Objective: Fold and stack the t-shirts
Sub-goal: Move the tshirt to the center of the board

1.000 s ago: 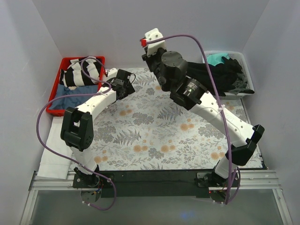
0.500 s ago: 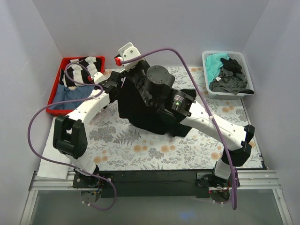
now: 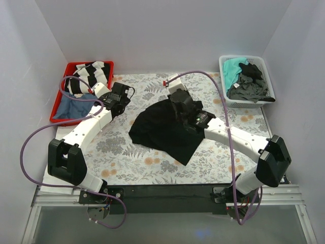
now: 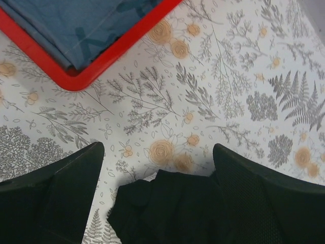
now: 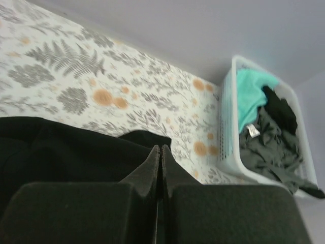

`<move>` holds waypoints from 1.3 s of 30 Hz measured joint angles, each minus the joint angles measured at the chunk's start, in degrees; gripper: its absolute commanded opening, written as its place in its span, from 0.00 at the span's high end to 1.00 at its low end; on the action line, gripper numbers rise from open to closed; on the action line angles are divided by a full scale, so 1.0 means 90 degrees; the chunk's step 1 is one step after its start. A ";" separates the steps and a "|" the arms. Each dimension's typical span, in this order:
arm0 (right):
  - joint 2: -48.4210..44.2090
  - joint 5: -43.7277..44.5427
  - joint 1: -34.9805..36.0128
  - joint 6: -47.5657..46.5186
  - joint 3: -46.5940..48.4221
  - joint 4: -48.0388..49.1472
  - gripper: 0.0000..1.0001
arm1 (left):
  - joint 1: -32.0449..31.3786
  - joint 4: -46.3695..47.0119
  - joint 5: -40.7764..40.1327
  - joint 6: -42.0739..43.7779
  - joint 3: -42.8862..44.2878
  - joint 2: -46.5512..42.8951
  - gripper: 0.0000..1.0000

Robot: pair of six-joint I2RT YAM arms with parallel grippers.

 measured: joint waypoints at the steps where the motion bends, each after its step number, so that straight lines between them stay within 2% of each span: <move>1: -0.0124 0.0036 -0.0165 0.0206 -0.0257 -0.0039 0.99 | 0.0000 0.0075 0.0129 0.0063 -0.0039 -0.0005 0.14; 9: -0.1056 0.0141 -0.0838 0.1515 -0.1175 -0.0214 0.99 | -0.0007 0.0889 0.1562 0.0838 -0.0588 0.0032 0.17; 14: -0.1229 -0.0058 -0.0991 0.1948 -0.1392 -0.0301 0.99 | -0.0250 0.1450 0.2460 0.1324 -0.0777 0.0032 0.17; 23: -0.1297 -0.1124 -0.1129 0.2839 -0.1940 -0.0413 0.99 | -0.0828 0.2344 0.3684 0.1661 -0.1139 -0.0381 0.16; 29: -0.1494 -0.1498 -0.1156 0.3759 -0.2693 -0.0806 0.99 | -0.0930 0.2654 0.3912 0.1664 -0.1452 -0.0704 0.16; 34: -0.1700 -0.1464 -0.1156 0.4539 -0.3334 -0.1280 0.99 | -0.0964 0.2710 0.3910 0.1647 -0.1744 -0.0721 0.16; 39: -0.1902 -0.1180 -0.1161 0.5064 -0.3502 -0.1651 0.99 | -0.1127 0.2713 0.3888 0.1644 -0.1943 -0.0714 0.18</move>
